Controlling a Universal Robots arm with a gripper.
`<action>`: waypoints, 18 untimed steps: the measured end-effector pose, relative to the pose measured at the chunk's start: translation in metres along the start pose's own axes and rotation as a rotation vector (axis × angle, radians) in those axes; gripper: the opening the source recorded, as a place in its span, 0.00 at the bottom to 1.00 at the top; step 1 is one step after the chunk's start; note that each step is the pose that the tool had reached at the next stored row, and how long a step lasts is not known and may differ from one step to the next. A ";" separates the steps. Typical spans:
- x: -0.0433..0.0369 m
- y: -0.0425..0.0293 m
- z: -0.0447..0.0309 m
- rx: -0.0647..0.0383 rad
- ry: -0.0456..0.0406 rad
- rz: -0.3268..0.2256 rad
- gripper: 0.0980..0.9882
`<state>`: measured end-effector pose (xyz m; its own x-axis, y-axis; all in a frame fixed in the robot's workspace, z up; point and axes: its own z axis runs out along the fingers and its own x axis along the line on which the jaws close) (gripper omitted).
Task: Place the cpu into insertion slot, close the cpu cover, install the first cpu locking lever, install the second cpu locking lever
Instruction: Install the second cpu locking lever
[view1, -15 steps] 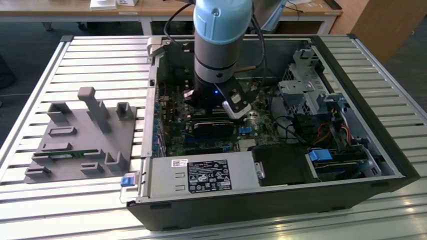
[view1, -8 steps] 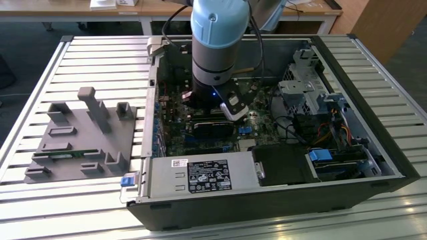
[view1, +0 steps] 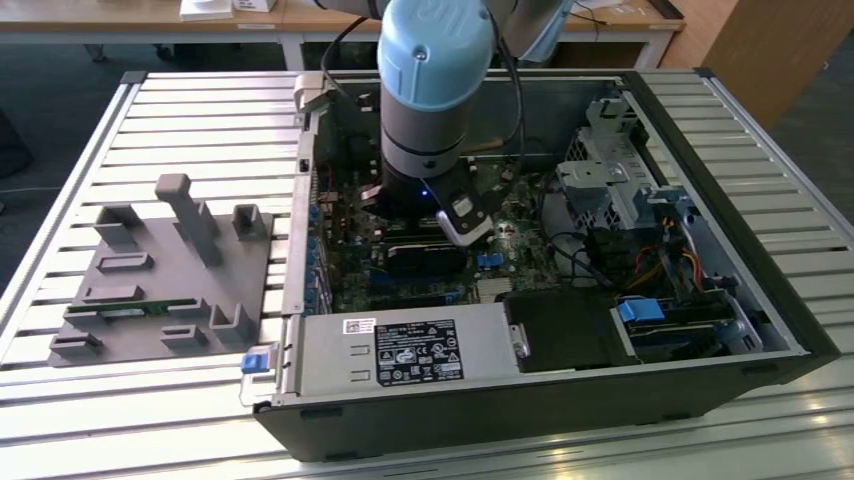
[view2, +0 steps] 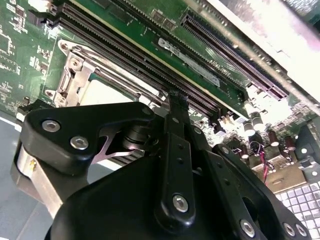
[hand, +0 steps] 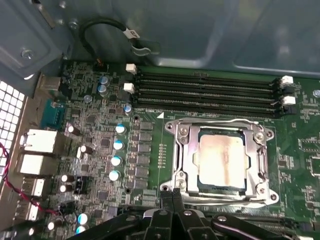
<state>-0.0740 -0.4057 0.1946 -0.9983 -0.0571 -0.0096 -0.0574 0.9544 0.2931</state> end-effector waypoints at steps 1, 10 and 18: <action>0.0003 -0.0002 0.0007 -0.005 -0.0003 0.000 0.01; 0.0025 -0.0016 0.0058 -0.047 -0.0027 0.000 0.01; 0.0044 -0.0018 0.0078 -0.062 -0.0038 -0.001 0.01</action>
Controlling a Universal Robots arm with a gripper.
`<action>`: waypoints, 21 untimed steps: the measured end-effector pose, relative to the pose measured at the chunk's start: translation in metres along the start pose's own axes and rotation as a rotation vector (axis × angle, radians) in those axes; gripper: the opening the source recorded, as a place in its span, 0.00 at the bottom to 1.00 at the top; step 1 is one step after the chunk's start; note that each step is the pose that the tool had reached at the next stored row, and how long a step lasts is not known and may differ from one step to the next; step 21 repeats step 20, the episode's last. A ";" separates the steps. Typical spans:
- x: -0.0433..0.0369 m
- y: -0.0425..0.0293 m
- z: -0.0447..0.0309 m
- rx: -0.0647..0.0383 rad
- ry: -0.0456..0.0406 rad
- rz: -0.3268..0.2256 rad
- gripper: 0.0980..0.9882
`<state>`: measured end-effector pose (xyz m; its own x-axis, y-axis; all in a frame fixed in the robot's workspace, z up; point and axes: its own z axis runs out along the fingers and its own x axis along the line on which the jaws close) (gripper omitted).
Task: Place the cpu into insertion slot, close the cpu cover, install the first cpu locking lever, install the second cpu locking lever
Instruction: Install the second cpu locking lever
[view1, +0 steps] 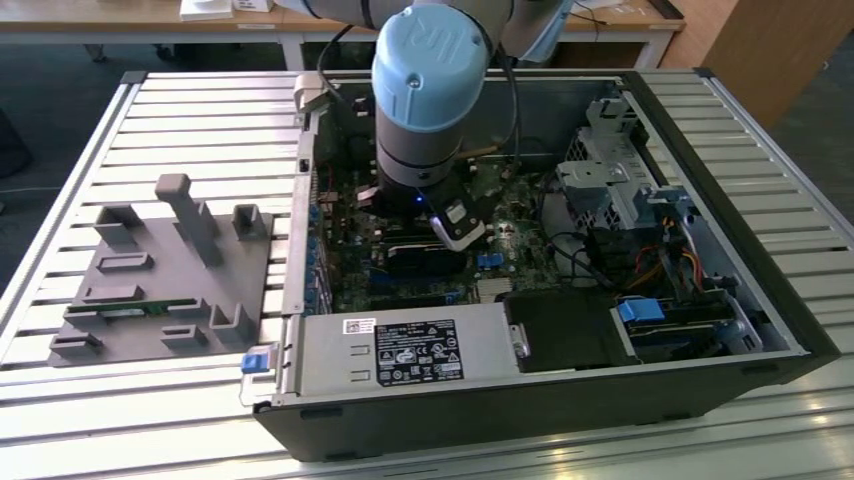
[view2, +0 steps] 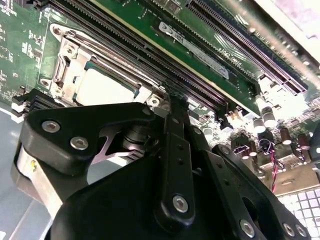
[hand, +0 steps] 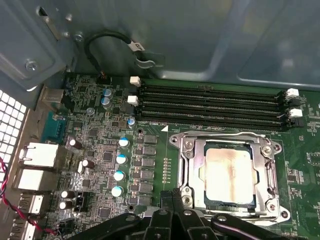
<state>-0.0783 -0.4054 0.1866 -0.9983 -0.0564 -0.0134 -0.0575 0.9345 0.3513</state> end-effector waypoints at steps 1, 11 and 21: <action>0.0000 0.0004 -0.0007 0.000 -0.0002 0.000 0.01; -0.0002 0.0085 -0.0227 0.001 0.0003 0.000 0.01; -0.0004 0.0125 -0.0334 0.000 0.0001 0.000 0.01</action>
